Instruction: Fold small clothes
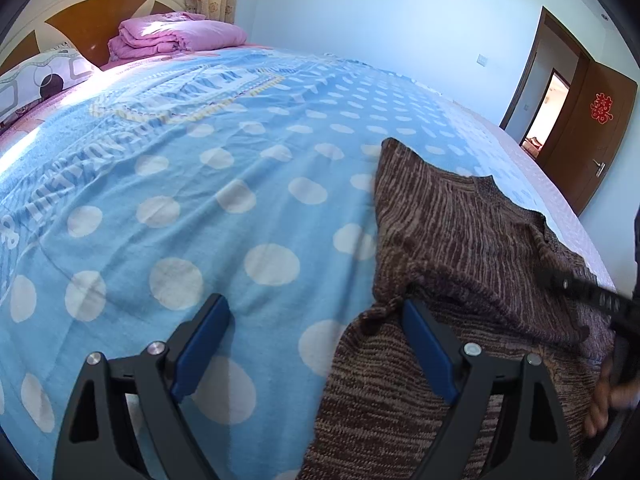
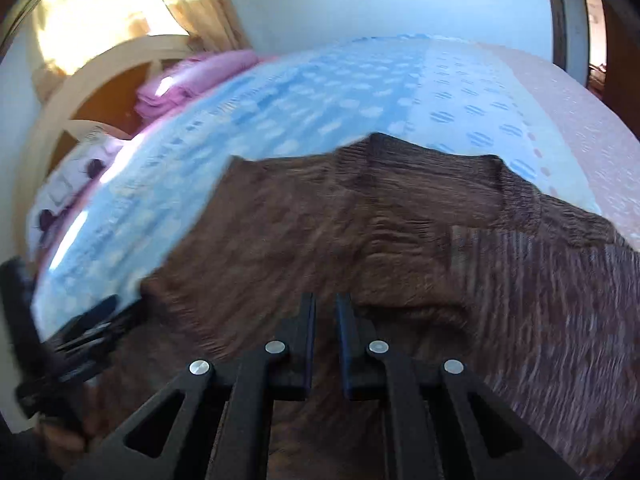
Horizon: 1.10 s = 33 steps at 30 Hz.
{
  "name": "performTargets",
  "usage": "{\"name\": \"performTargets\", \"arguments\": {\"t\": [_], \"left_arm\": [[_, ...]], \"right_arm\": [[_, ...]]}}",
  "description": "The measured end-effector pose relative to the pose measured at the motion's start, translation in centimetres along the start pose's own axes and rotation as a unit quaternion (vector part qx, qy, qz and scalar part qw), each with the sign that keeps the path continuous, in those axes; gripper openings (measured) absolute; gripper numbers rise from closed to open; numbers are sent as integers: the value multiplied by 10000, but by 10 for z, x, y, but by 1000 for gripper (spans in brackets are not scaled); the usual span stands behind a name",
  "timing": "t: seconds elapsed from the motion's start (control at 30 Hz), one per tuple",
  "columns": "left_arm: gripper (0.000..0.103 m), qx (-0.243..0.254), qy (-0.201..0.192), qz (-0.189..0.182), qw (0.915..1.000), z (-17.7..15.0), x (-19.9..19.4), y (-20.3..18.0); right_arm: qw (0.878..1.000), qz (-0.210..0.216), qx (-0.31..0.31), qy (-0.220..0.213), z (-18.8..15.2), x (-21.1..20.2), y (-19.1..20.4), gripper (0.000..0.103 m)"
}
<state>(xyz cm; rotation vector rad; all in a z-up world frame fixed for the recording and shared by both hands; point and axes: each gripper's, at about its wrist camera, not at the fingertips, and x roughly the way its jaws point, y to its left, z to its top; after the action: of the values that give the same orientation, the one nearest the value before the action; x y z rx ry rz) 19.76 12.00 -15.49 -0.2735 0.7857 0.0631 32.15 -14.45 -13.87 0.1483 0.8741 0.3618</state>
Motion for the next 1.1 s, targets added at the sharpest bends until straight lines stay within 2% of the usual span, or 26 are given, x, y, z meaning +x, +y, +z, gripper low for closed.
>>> {"name": "performTargets", "arguments": {"t": [0.03, 0.07, 0.1, 0.2, 0.27, 0.4, 0.53, 0.57, 0.67, 0.73, 0.77, 0.8, 0.83, 0.9, 1.0, 1.1], "left_arm": [[91, -1, 0, -3, 10000, 0, 0, 0], [91, 1, -1, -1, 10000, 0, 0, 0], [91, 3, 1, 2, 10000, 0, 0, 0], [91, 7, -6, 9, 10000, 0, 0, 0], [91, 29, -5, 34, 10000, 0, 0, 0], [91, 38, 0, 35, 10000, 0, 0, -1], [96, 109, 52, -35, 9999, 1, 2, -3], [98, 139, 75, -54, 9999, 1, 2, -4], [103, 259, 182, -299, 9991, 3, 2, -3], [103, 249, 252, -593, 9976, 4, -4, 4], [102, 269, 301, -743, 9964, 5, -8, 8], [101, 309, 315, -913, 9948, 4, -16, 13], [101, 345, 251, -1087, 9932, 3, -29, 21], [101, 472, 40, -1296, 9904, -2, -52, 31], [101, 874, -183, -1488, 9848, -11, -91, 48], [101, 1189, -149, -1680, 9785, -23, -118, 60]], "right_arm": [[9997, -141, 175, -128, 3, -3, -10, 10], [9963, -607, 502, -346, 9, -12, -29, 10], [9932, -795, 711, -468, 9, -18, -41, 10], [9852, -590, 1426, -746, -1, -46, -70, 10], [9863, -579, 1356, -737, -11, -58, -63, 11], [9932, -81, 977, -628, -38, -66, -27, 11], [9983, -319, 448, -208, -66, -44, -3, 11], [9981, -343, 392, -337, -67, -45, -3, 11], [9951, -620, 728, -271, -66, -72, -5, 13], [9932, -428, 804, -724, -73, -115, -2, 14], [9922, -397, 775, -890, -78, -135, -1, 16], [9913, -429, 721, -1018, -84, -154, 1, 26], [9894, -534, 627, -1193, -97, -182, 3, 40], [9857, -730, 508, -1431, -117, -219, 6, 58], [9821, -1072, 368, -1506, -155, -265, 5, 59], [9823, -1383, 385, -1207, -197, -296, -1, 59]]}}
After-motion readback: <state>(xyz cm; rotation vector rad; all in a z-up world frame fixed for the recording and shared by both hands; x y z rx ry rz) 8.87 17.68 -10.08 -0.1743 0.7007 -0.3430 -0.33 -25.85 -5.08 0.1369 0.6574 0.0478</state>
